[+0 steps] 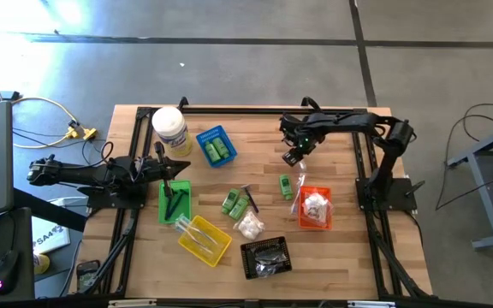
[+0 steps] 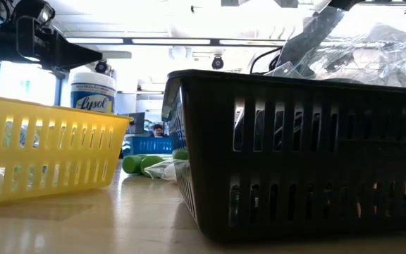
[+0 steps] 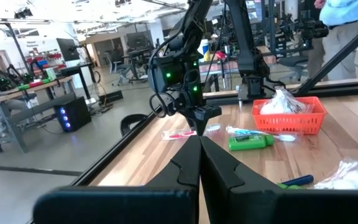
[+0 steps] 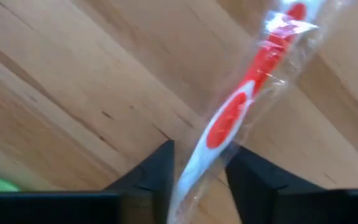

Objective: Pick & Place Travel size toiletries
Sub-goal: Put the orange toothbrush into the yellow bin

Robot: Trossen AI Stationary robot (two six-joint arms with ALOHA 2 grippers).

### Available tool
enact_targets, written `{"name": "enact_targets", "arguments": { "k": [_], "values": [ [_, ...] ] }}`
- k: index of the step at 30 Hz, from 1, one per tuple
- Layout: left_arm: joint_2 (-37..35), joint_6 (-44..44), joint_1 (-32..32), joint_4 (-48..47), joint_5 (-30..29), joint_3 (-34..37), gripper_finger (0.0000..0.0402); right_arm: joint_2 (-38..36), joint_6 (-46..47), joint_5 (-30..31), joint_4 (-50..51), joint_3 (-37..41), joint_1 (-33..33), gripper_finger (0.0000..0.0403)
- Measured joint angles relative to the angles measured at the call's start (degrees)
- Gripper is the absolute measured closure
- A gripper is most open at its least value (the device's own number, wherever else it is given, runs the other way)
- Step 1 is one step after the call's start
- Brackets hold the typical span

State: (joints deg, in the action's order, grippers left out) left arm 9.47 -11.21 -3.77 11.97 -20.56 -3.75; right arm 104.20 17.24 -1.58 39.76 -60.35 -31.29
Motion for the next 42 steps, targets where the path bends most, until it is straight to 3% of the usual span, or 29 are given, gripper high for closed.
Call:
{"name": "enact_targets", "arguments": {
  "k": [5, 7, 15, 22, 29, 33, 37, 42],
  "values": [
    [0.0, 0.0, 0.0, 0.5, 0.0, 0.0, 0.0402, 0.0, -1.3, 0.6, -1.5, 0.0, 0.0, 0.0369],
    [0.0, 0.0, 0.0, 0.6, 0.0, 0.0, 0.0402, 0.0, -2.3, 0.3, -2.6, 0.0, 0.0, 0.0387],
    [0.0, 1.1, 0.0, 0.6, 0.1, 0.0, 0.0402, -2.4, -3.4, -2.3, -8.5, 0.0, 0.6, 0.0382],
    [0.0, 1.1, 0.0, 0.5, 0.4, 0.0, 0.0402, -10.9, -3.8, -6.9, -13.3, 0.0, 1.8, 0.0382],
    [0.0, 1.1, 0.0, 0.6, 0.4, 0.0, 0.0402, -19.1, -3.8, -13.6, -27.9, 0.0, 7.8, 0.0390],
    [0.0, 1.2, 0.0, 1.5, 0.4, 0.0, 0.0402, -19.1, -5.5, -14.5, -37.3, -0.1, 13.9, 0.0387],
    [0.0, 4.2, 0.0, 3.4, 0.7, 0.0, 0.0402, -16.3, -10.3, -11.2, -44.5, -0.1, 20.3, 0.0380],
    [0.0, 5.2, 0.0, 5.1, 5.2, 0.0, 0.0402, -10.9, -13.0, -10.5, -55.5, 0.0, 25.0, 0.0392]
  ]
}}
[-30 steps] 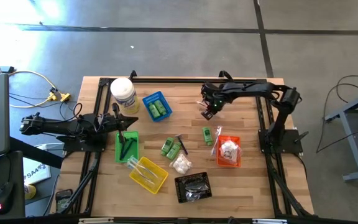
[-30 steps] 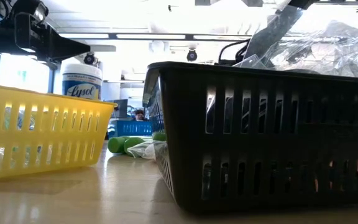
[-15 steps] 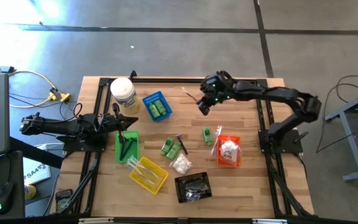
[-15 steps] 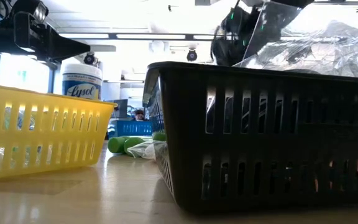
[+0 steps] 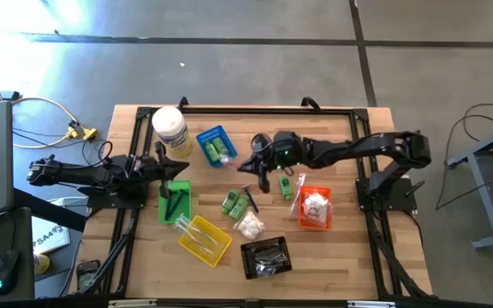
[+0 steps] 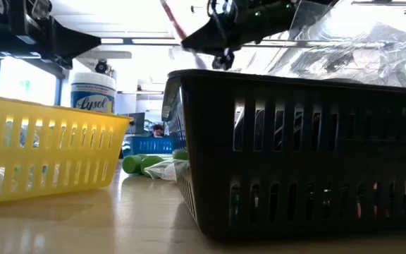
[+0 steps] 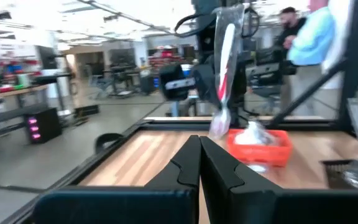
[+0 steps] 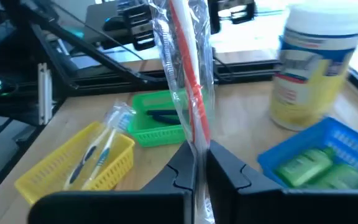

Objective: Pick & Place Travel size toiletries
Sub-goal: Put the orange toothbrush into the yellow bin

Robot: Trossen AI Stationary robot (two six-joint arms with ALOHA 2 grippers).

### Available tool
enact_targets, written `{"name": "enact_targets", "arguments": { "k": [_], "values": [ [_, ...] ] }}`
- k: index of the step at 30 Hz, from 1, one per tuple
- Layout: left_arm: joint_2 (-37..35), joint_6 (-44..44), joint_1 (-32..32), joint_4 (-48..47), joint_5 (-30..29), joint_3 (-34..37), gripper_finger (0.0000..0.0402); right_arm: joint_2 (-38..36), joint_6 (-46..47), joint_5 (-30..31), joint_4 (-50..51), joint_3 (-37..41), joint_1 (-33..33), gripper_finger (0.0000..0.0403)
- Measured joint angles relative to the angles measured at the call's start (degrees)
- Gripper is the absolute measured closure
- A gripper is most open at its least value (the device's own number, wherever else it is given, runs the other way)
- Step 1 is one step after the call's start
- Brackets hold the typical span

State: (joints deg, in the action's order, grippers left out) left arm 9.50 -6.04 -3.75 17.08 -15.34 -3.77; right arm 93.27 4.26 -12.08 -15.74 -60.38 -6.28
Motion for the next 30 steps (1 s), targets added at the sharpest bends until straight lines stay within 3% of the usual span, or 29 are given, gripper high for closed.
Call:
{"name": "enact_targets", "arguments": {
  "k": [6, 13, 20, 26, 30],
  "values": [
    [1.3, 0.6, 0.0, 0.1, 4.4, 0.0, 0.0402, 4.4, 0.1, 0.0, -6.6, 0.0, 1.1, 0.0380],
    [7.8, 2.5, 0.0, 7.8, 1.8, 0.0, 0.0384, 4.6, -1.4, 0.0, -8.7, 0.0, 1.7, 0.0392],
    [22.0, 0.6, 0.0, 26.0, 1.7, -0.3, 0.0279, 4.6, -1.6, -1.9, -14.1, 0.0, 1.8, 0.0381],
    [34.9, 0.3, 0.0, 27.7, 1.8, -9.3, 0.0162, 4.6, -2.6, -3.3, -14.7, 0.0, 1.3, 0.0390],
    [42.1, -1.9, 0.0, 26.3, 1.7, -17.4, 0.0108, 4.6, -2.6, -3.0, -14.4, 0.0, 1.3, 0.0378]
  ]
}}
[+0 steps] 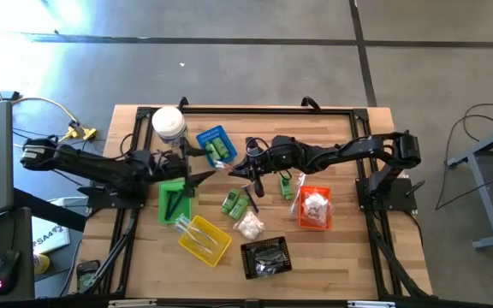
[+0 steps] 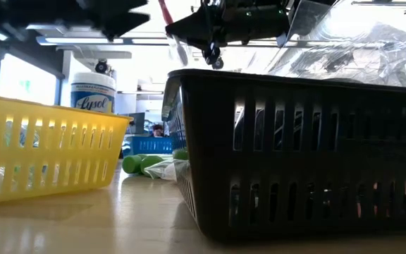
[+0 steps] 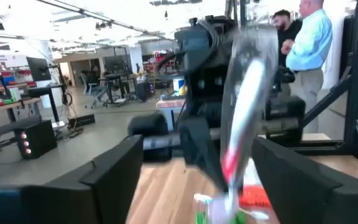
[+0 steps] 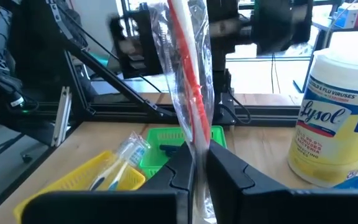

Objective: Pick & Place Travel size toiletries
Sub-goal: Put the orange toothbrush into the yellow bin

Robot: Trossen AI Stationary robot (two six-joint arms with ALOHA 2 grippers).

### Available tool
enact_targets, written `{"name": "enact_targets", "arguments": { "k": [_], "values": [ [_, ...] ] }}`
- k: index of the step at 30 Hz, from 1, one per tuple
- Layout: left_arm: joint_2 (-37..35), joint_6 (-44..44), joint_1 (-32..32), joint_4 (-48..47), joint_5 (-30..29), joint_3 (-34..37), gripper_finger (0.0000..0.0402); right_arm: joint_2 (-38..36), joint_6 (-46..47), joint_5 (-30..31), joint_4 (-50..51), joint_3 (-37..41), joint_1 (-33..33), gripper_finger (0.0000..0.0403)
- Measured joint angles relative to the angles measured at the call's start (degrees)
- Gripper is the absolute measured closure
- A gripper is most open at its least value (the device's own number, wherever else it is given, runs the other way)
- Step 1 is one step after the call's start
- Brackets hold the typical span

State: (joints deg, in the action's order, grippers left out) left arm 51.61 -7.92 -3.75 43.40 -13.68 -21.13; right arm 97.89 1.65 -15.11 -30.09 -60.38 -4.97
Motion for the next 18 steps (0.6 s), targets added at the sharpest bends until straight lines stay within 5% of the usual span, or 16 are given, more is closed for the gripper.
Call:
{"name": "enact_targets", "arguments": {
  "k": [8, 18],
  "values": [
    [9.9, -0.8, 0.0, -11.1, 0.1, -13.9, 0.0087, 0.0, -0.4, -0.3, 1.0, 0.0, 0.0, 0.0390],
    [10.2, -0.8, 0.0, -14.8, 1.8, -15.8, 0.0087, -0.8, -1.8, 1.2, 2.1, 0.0, 0.0, 0.0390]
  ]
}}
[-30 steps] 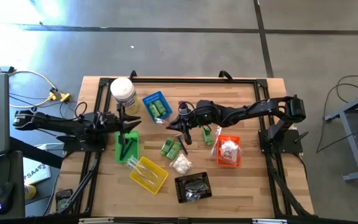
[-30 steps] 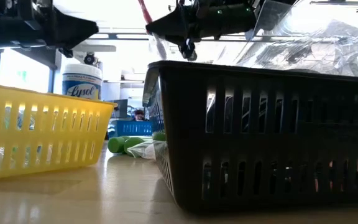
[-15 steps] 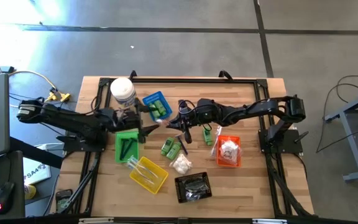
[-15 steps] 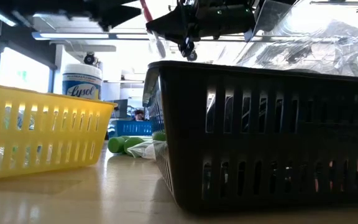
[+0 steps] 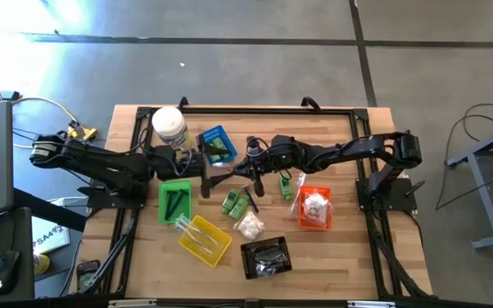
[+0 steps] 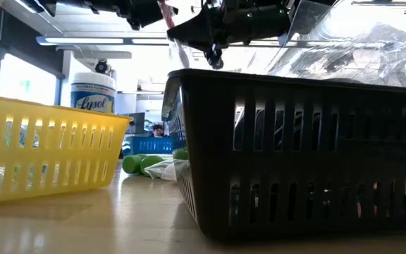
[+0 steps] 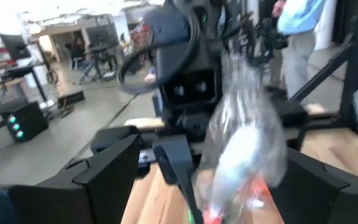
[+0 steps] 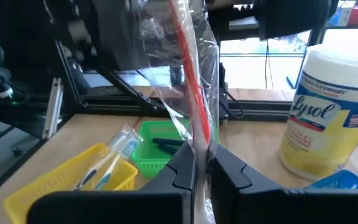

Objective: Pick & Place Travel size toiletries
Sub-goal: Put the orange toothbrush into the yellow bin

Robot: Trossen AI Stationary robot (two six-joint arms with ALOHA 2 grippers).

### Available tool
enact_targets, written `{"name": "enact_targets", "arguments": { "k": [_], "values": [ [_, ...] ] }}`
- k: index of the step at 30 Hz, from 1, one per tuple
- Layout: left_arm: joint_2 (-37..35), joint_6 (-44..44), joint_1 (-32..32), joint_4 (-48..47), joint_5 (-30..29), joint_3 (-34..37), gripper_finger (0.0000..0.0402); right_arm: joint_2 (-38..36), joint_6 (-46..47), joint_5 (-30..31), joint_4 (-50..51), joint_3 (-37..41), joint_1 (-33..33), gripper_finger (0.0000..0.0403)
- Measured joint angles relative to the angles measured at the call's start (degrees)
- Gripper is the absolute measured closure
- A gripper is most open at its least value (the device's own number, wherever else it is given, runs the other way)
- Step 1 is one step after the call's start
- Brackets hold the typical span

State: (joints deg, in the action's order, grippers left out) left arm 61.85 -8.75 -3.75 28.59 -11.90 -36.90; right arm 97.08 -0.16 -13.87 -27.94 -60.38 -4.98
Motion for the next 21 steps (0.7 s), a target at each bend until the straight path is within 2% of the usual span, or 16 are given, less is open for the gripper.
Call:
{"name": "enact_targets", "arguments": {
  "k": [7, 12, 16, 21],
  "values": [
    [-1.3, 0.0, 0.0, 0.9, 2.1, -0.1, 0.0087, -2.1, -2.0, -0.1, -3.1, -0.1, 0.2, 0.0377],
    [-0.8, -1.8, 0.0, 4.2, 5.6, -0.1, 0.0103, -2.1, -3.6, -1.2, -4.4, -0.1, 0.6, 0.0390],
    [-0.8, -1.9, 0.0, 4.4, 7.6, -0.1, 0.0146, -2.1, -3.9, -1.2, -4.0, -0.1, 0.6, 0.0385],
    [-0.8, -1.9, 0.0, 4.4, 8.0, -0.1, 0.0235, -2.1, -3.3, -1.1, -4.0, -0.1, 0.6, 0.0375]
  ]
}}
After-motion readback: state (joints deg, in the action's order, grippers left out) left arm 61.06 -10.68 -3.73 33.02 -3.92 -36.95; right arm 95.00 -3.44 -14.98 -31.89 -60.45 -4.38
